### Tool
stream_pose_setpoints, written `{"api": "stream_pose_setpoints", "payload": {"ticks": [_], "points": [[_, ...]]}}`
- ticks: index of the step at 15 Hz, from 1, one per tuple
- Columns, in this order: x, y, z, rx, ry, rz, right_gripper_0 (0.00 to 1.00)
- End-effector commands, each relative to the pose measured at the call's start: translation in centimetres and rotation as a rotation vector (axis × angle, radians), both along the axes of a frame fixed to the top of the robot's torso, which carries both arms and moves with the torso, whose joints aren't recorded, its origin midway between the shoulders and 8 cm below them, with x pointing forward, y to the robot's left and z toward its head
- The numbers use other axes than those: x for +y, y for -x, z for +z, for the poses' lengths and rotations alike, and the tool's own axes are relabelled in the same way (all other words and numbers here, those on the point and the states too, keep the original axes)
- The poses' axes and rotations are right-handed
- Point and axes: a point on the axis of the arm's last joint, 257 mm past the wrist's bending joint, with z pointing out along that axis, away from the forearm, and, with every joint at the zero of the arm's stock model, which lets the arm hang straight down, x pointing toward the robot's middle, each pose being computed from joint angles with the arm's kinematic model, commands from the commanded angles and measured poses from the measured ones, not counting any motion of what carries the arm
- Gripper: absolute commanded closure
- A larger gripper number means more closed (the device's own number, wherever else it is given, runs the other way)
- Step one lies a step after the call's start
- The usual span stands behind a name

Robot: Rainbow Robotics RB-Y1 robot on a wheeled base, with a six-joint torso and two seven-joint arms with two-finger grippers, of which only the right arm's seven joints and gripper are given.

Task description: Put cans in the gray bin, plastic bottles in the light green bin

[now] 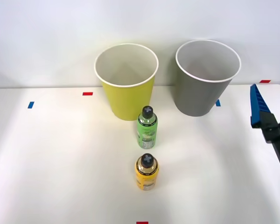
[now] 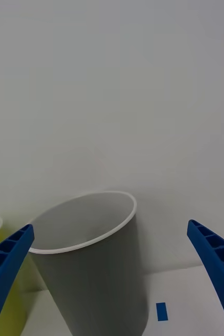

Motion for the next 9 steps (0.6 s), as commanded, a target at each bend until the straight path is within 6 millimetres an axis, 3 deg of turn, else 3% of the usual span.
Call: {"api": "stream_pose_setpoints", "payload": {"ticks": [1, 6, 9], "points": [[-2.1, 2.2, -2.9, 0.062, -0.067, -0.058, 0.00], [-4.0, 5.3, -8.4, 0.198, -0.137, -0.138, 0.00], [-4.3, 6.2, -11.3, 0.241, -0.165, -0.166, 0.00]]}}
